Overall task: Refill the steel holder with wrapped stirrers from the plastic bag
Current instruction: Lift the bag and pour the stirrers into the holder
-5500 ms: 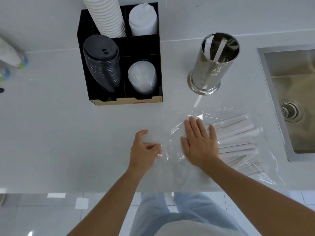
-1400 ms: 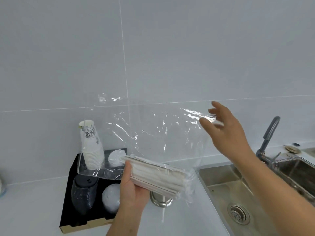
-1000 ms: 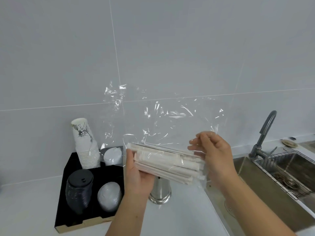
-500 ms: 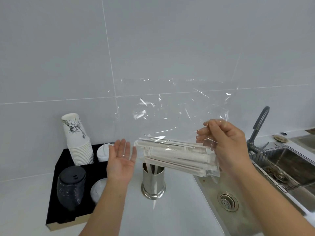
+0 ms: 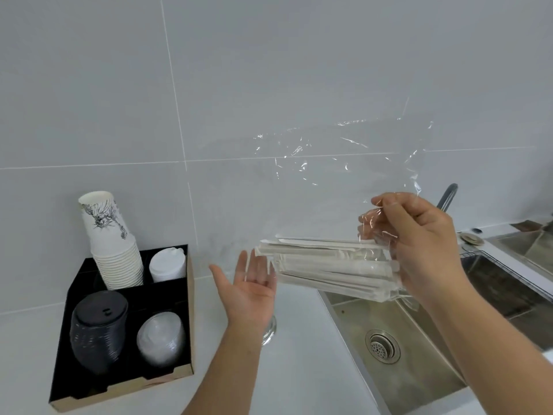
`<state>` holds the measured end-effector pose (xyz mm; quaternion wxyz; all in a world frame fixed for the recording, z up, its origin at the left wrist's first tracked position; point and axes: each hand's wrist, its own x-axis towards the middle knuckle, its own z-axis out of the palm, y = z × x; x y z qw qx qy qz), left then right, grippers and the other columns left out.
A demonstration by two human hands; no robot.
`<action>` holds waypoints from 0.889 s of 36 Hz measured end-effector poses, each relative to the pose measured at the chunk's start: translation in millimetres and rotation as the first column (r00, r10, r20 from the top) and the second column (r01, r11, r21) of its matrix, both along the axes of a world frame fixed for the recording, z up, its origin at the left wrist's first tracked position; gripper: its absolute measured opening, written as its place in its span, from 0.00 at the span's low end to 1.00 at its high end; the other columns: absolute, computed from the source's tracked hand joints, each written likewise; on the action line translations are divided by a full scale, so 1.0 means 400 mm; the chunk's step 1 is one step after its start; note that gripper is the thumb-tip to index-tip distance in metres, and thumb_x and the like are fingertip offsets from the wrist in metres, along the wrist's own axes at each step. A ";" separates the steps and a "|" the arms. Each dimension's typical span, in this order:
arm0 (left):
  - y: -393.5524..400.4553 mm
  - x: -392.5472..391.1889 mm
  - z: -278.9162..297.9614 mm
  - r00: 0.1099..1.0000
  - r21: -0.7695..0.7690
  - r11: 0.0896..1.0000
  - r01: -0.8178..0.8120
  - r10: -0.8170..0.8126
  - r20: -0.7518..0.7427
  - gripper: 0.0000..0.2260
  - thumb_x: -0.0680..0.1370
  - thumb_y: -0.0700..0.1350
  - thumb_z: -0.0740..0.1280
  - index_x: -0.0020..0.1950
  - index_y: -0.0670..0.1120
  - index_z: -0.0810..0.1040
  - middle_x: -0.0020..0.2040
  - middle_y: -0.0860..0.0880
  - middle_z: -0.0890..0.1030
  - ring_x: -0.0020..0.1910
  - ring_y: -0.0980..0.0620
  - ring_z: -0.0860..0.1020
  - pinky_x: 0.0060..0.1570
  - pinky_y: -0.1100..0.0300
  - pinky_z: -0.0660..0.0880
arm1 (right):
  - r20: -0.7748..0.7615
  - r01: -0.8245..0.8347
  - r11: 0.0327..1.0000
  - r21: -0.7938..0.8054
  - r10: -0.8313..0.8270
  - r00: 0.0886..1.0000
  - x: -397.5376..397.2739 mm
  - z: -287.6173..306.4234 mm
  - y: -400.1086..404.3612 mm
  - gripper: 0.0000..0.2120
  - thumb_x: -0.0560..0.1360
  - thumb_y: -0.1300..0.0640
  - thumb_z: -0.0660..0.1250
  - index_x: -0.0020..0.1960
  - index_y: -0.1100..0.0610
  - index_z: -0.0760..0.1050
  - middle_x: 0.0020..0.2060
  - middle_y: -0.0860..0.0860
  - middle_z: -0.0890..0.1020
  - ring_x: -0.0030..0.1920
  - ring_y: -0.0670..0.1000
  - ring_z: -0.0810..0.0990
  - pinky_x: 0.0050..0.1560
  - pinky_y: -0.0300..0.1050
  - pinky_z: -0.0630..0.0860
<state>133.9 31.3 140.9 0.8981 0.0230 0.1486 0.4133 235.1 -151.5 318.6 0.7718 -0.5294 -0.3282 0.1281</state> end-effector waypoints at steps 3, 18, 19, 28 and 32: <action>-0.062 0.035 0.004 0.996 0.075 0.993 0.093 -0.094 0.008 0.27 0.68 0.66 0.71 0.55 0.46 0.81 0.48 0.47 0.85 0.45 0.47 0.85 0.44 0.53 0.81 | 0.002 0.014 1.000 -0.020 -0.014 1.000 0.001 -0.009 -0.001 0.15 0.79 0.62 0.64 0.37 0.54 0.83 0.30 0.54 0.83 0.31 0.53 0.81 0.36 0.43 0.81; -0.188 0.151 0.012 0.962 0.061 0.961 0.270 -0.268 -0.044 0.32 0.73 0.61 0.68 0.71 0.43 0.73 0.67 0.41 0.76 0.63 0.43 0.78 0.57 0.49 0.79 | 0.080 0.114 0.980 -0.163 -0.102 0.992 0.050 -0.066 -0.042 0.10 0.77 0.60 0.66 0.40 0.53 0.83 0.32 0.54 0.84 0.31 0.52 0.81 0.36 0.43 0.82; -0.192 0.154 0.009 0.959 0.046 0.958 0.282 -0.280 -0.054 0.33 0.73 0.62 0.68 0.71 0.43 0.72 0.69 0.41 0.75 0.65 0.43 0.76 0.59 0.49 0.78 | 0.087 0.120 0.978 -0.172 -0.106 0.991 0.052 -0.071 -0.039 0.10 0.77 0.60 0.66 0.41 0.53 0.83 0.32 0.54 0.84 0.32 0.51 0.81 0.36 0.42 0.81; -0.199 0.153 -0.018 0.947 -0.082 0.946 0.315 -0.319 -0.043 0.32 0.69 0.59 0.75 0.67 0.42 0.77 0.63 0.40 0.81 0.56 0.42 0.82 0.40 0.53 0.82 | 0.123 0.109 0.963 -0.245 -0.080 0.989 0.065 -0.101 0.006 0.09 0.76 0.60 0.66 0.40 0.54 0.83 0.32 0.54 0.84 0.32 0.51 0.81 0.38 0.42 0.82; -0.186 0.154 -0.022 0.954 -0.067 0.954 0.293 -0.296 -0.039 0.29 0.69 0.58 0.74 0.65 0.43 0.79 0.60 0.40 0.83 0.57 0.42 0.82 0.52 0.49 0.81 | 0.133 0.082 0.962 -0.259 -0.049 0.990 0.069 -0.098 0.030 0.12 0.77 0.60 0.66 0.38 0.52 0.83 0.31 0.53 0.84 0.31 0.50 0.82 0.38 0.42 0.82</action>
